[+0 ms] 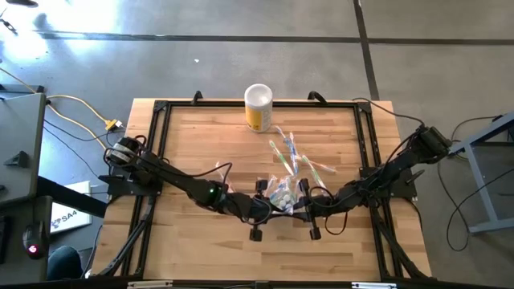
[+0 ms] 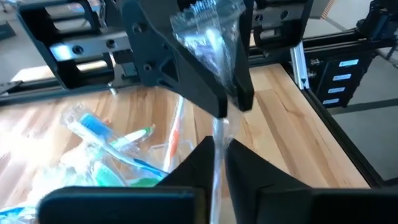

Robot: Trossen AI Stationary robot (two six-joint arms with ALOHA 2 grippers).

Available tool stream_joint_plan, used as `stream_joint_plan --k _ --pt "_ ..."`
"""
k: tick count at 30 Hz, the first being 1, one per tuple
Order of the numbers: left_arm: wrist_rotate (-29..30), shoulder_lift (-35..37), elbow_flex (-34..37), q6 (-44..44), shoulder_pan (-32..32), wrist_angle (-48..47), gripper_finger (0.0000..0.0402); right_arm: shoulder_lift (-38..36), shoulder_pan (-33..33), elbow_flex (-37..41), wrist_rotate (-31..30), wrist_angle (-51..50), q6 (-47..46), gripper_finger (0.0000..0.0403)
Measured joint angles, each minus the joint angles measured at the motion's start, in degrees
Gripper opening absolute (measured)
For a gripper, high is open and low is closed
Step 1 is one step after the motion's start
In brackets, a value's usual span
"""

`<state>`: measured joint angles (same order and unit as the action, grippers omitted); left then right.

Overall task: Pick & Place toothbrushing station
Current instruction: Put the purple toothbrush in the transparent organizer

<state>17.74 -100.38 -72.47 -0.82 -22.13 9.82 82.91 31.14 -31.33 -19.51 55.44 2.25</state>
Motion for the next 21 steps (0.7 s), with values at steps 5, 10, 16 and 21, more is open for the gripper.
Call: stream_joint_plan --k 5,10,16,21 --pt "-0.27 0.00 0.00 -1.95 0.00 -1.03 0.0094 -0.02 0.63 0.00 0.10 -0.12 -3.10 0.0014" --pt "-0.29 0.04 0.00 -2.70 0.00 -3.30 0.0149 -3.83 4.54 0.00 -1.05 -5.53 -8.03 0.0014" --pt "-0.72 0.04 0.00 -6.61 0.00 -7.36 0.0165 -11.44 9.15 -0.45 -8.86 -11.86 -6.88 0.0014" --pt "-0.74 0.04 -0.02 -8.48 -0.05 -9.23 0.0165 -13.67 8.10 -2.80 -9.15 -17.91 -6.92 0.0014"
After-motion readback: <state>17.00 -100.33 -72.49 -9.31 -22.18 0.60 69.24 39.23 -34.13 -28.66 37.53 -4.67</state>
